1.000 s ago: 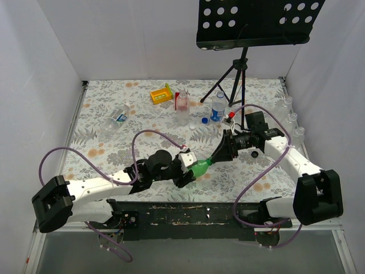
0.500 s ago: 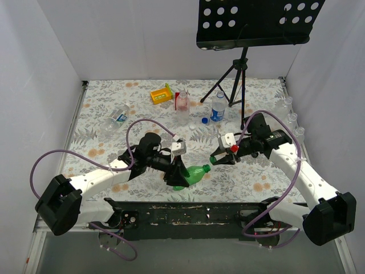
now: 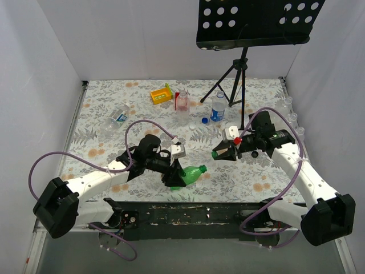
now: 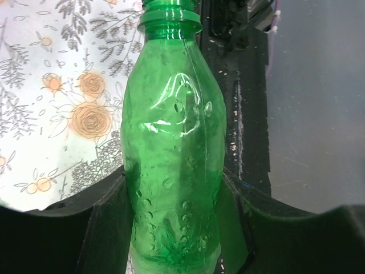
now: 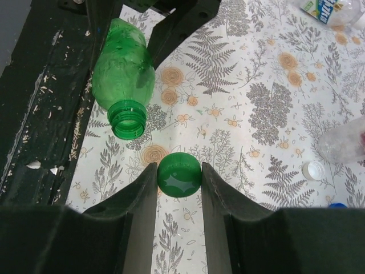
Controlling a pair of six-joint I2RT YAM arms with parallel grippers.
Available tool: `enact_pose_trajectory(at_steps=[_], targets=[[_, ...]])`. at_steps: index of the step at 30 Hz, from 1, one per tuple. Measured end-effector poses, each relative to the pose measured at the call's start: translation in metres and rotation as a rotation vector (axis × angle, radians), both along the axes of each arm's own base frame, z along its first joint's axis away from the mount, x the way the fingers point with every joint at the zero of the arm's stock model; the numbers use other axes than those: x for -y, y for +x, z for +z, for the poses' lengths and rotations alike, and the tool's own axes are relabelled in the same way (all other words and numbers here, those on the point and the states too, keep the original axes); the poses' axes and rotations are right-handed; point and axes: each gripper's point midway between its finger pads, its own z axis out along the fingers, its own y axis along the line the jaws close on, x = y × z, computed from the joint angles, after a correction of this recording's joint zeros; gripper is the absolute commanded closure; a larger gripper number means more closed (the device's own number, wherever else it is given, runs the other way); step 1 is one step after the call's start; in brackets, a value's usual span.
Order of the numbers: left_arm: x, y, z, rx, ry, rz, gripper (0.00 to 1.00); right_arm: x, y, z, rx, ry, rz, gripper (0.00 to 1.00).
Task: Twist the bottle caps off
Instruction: Place the bottle cap at the center of the board.
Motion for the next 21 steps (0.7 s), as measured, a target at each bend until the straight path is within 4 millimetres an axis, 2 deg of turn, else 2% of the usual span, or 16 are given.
enact_pose_trajectory(at_steps=[5,10,14,17,21], targets=[[-0.008,0.006,0.001,0.067,0.012,0.057,0.93,0.008,0.007,0.002,-0.044,0.037,-0.062,0.93],[-0.015,0.010,0.008,0.134,-0.001,0.107,0.93,0.014,0.006,-0.006,-0.103,0.048,-0.104,0.94],[-0.017,0.016,0.008,0.164,0.000,0.142,0.93,0.017,0.012,-0.013,-0.144,0.045,-0.158,0.94],[-0.018,0.021,0.007,0.183,0.008,0.171,0.93,0.021,0.023,-0.024,-0.184,0.013,-0.244,0.95],[-0.025,0.034,0.006,0.231,0.028,0.248,0.93,0.025,0.048,-0.043,-0.201,-0.067,-0.373,0.94]])
